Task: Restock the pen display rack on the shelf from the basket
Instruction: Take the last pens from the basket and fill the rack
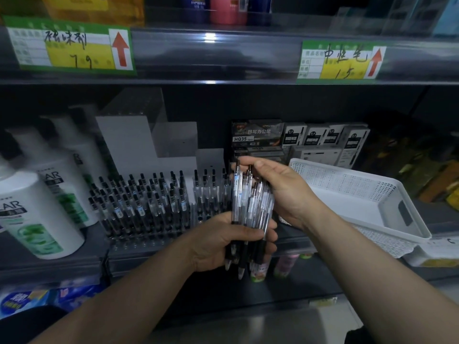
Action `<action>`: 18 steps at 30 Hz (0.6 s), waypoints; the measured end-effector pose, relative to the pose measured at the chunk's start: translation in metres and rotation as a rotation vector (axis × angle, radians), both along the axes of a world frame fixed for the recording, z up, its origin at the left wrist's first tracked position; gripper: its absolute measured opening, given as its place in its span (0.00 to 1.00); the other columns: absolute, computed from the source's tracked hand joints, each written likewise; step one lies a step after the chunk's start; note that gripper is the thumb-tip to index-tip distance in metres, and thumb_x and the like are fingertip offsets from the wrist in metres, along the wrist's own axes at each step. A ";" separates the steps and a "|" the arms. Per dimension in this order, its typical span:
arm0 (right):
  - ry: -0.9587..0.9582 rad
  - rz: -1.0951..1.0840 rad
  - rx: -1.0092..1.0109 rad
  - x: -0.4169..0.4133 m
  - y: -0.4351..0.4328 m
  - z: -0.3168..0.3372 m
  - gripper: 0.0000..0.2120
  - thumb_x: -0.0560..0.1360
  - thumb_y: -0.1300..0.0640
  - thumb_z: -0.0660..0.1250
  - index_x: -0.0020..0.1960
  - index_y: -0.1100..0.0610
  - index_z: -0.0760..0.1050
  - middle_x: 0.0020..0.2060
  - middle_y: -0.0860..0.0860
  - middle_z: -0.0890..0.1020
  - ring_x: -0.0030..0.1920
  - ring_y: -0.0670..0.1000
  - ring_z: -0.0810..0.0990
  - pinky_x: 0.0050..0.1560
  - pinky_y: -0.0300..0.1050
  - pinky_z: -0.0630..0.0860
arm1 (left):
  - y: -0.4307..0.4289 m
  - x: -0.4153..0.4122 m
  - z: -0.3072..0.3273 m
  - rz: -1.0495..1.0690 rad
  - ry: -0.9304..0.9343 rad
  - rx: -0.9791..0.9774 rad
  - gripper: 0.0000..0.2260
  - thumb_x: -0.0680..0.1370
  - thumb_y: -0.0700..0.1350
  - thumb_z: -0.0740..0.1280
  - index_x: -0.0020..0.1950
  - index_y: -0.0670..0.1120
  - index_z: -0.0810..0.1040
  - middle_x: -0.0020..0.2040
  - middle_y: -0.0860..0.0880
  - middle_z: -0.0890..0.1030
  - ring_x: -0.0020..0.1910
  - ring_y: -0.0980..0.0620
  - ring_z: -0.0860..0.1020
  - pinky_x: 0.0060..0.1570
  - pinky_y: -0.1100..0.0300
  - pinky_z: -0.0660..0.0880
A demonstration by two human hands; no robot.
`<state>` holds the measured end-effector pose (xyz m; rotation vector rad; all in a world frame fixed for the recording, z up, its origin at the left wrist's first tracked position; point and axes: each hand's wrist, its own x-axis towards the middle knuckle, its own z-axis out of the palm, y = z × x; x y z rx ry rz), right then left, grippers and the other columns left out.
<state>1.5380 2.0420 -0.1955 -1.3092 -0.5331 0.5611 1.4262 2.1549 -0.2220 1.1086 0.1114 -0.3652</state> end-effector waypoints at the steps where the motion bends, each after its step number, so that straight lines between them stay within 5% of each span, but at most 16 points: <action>1: 0.012 0.007 -0.011 0.001 0.000 0.000 0.14 0.82 0.56 0.56 0.58 0.57 0.79 0.56 0.54 0.83 0.58 0.54 0.80 0.62 0.51 0.75 | 0.000 0.001 0.000 0.003 0.001 0.005 0.11 0.73 0.34 0.66 0.55 0.37 0.80 0.44 0.43 0.84 0.42 0.47 0.83 0.42 0.53 0.81; 5: 0.090 0.033 -0.018 0.003 -0.001 0.002 0.16 0.82 0.52 0.54 0.63 0.56 0.75 0.58 0.53 0.82 0.60 0.53 0.79 0.64 0.51 0.73 | 0.002 0.004 0.003 0.003 0.005 -0.007 0.12 0.75 0.34 0.64 0.57 0.39 0.81 0.43 0.44 0.83 0.41 0.46 0.83 0.44 0.53 0.81; 11: -0.071 -0.091 0.057 0.002 -0.003 0.008 0.17 0.82 0.55 0.53 0.64 0.58 0.76 0.61 0.50 0.80 0.62 0.47 0.78 0.68 0.49 0.70 | 0.003 0.005 0.007 -0.124 -0.014 -0.058 0.10 0.78 0.32 0.62 0.56 0.38 0.80 0.44 0.44 0.82 0.44 0.45 0.83 0.48 0.49 0.81; 18: -0.170 0.008 -0.121 0.001 -0.005 0.009 0.17 0.82 0.55 0.55 0.53 0.62 0.81 0.49 0.56 0.85 0.47 0.49 0.82 0.50 0.38 0.78 | -0.003 0.006 0.002 -0.160 0.004 -0.039 0.09 0.78 0.32 0.63 0.55 0.39 0.79 0.44 0.45 0.82 0.43 0.47 0.83 0.45 0.50 0.81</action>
